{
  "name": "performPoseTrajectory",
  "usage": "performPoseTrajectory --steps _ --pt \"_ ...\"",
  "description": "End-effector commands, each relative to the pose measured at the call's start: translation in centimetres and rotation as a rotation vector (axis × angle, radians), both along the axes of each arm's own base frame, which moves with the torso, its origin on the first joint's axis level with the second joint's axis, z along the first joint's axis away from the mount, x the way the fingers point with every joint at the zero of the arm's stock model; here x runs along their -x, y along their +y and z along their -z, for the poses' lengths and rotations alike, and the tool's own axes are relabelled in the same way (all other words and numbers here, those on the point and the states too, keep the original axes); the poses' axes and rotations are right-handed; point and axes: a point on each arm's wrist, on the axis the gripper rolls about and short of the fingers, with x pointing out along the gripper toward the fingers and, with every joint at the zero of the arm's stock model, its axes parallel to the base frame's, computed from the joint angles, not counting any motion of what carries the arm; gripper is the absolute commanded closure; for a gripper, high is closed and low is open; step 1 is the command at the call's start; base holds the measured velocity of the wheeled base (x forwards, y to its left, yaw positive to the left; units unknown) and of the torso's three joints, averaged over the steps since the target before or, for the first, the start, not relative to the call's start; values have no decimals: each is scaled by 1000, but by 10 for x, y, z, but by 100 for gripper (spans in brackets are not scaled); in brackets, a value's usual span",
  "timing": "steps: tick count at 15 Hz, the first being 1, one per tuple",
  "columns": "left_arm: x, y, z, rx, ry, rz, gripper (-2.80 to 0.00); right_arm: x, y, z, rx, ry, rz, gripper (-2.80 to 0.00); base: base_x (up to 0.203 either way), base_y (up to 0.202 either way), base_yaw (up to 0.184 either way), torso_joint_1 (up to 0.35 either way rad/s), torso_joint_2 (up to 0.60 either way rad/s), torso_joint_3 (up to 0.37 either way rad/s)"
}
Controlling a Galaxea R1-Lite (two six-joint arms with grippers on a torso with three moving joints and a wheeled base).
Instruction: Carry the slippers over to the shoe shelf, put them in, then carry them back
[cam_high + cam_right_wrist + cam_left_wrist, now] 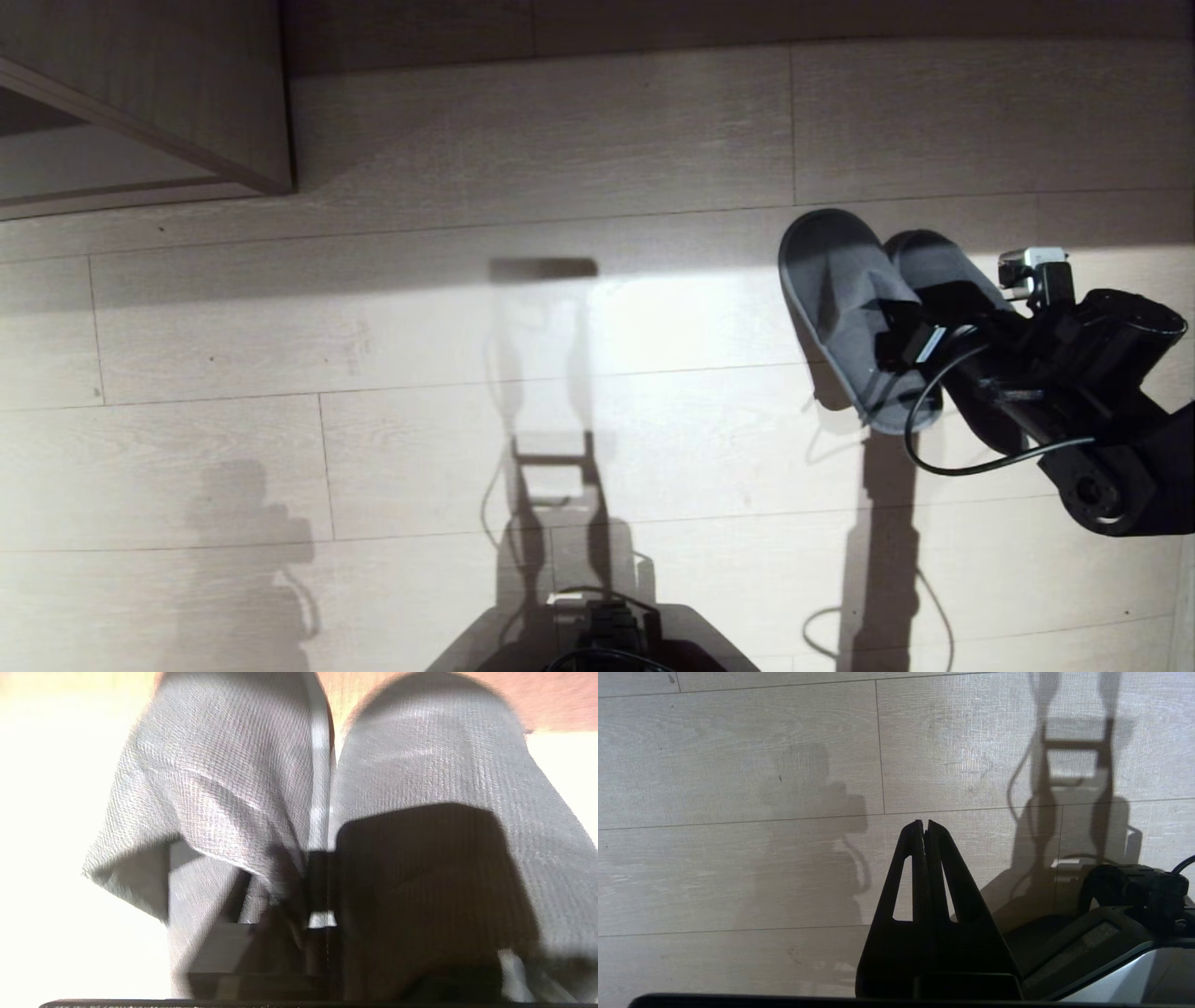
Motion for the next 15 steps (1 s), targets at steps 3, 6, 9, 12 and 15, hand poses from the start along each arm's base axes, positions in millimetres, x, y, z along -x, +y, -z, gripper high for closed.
performPoseTrajectory --steps 3,6,9,12,15 --pt "0 0 0 0 -1 -1 0 3 -9 40 51 103 -15 -280 0 0 0 0 0 0" --pt "0 0 0 0 -1 -1 0 18 -11 60 43 195 -23 -280 0 0 0 0 0 0" --pt "0 0 0 -1 -1 -1 0 37 -9 62 36 232 -47 -280 0 0 0 0 0 0" --pt "0 0 0 0 -1 -1 0 72 -6 40 41 185 -49 -280 0 0 0 0 0 0" --pt "0 0 0 0 -1 -1 0 127 2 3 49 64 -76 0 0 0 0 0 0 0"
